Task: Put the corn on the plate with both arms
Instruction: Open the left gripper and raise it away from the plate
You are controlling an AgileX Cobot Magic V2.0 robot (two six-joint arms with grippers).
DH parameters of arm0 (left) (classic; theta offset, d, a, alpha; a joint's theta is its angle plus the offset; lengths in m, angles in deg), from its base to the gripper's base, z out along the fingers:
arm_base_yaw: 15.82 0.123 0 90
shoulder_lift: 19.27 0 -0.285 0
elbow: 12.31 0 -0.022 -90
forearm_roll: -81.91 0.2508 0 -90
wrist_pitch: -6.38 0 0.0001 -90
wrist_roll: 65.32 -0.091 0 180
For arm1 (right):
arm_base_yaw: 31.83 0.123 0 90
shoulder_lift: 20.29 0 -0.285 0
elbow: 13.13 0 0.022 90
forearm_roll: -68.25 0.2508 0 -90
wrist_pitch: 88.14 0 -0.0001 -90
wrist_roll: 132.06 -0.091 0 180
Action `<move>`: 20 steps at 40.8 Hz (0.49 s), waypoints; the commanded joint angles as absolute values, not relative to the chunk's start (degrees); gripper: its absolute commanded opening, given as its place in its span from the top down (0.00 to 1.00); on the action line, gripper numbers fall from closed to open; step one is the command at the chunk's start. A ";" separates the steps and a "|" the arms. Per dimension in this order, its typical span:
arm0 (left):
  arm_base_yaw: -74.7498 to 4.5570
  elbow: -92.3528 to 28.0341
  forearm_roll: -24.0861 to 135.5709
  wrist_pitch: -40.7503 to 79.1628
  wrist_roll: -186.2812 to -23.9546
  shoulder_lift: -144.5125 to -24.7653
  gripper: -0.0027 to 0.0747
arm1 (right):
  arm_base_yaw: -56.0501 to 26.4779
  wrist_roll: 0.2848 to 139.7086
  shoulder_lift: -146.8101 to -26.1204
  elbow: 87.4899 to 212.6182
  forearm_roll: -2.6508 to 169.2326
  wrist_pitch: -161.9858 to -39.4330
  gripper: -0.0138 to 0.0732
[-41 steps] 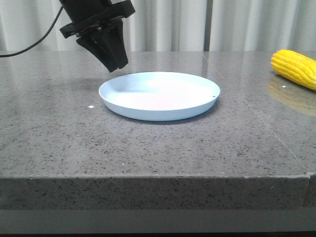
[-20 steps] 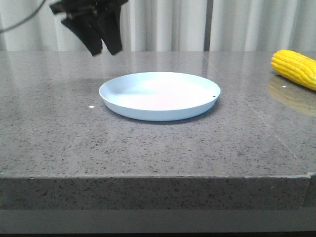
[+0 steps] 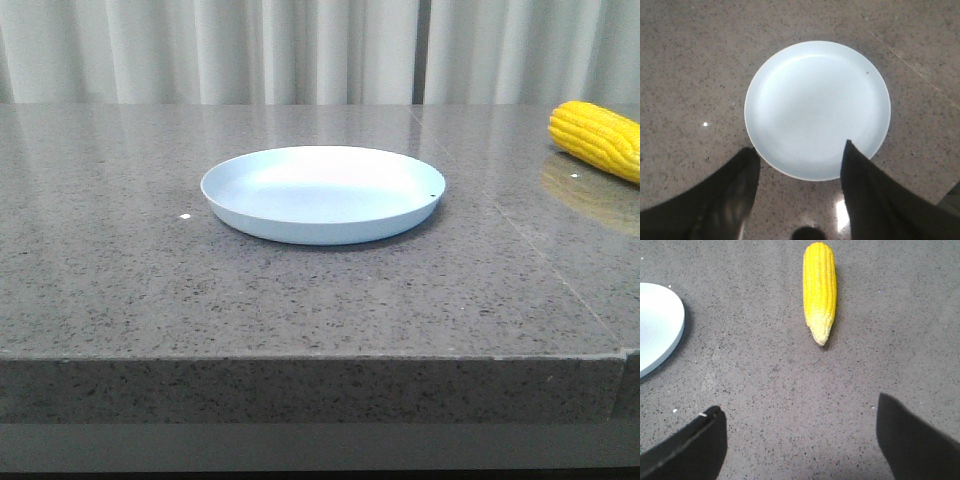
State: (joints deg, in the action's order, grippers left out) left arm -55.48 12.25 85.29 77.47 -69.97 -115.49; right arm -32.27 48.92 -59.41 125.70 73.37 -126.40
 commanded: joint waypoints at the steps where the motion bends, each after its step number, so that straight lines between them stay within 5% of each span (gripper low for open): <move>1: -56.08 8.02 85.99 72.26 -67.75 -108.08 0.49 | -32.35 49.12 -59.92 127.63 73.21 -122.47 0.12; 20: -56.08 -24.78 89.40 56.61 -58.86 -79.32 0.49 | -32.35 49.12 -59.92 127.63 73.21 -122.47 0.12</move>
State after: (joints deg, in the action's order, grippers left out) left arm -55.58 -21.59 88.68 62.73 -61.51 -84.33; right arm -32.27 48.92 -59.41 125.70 73.37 -126.40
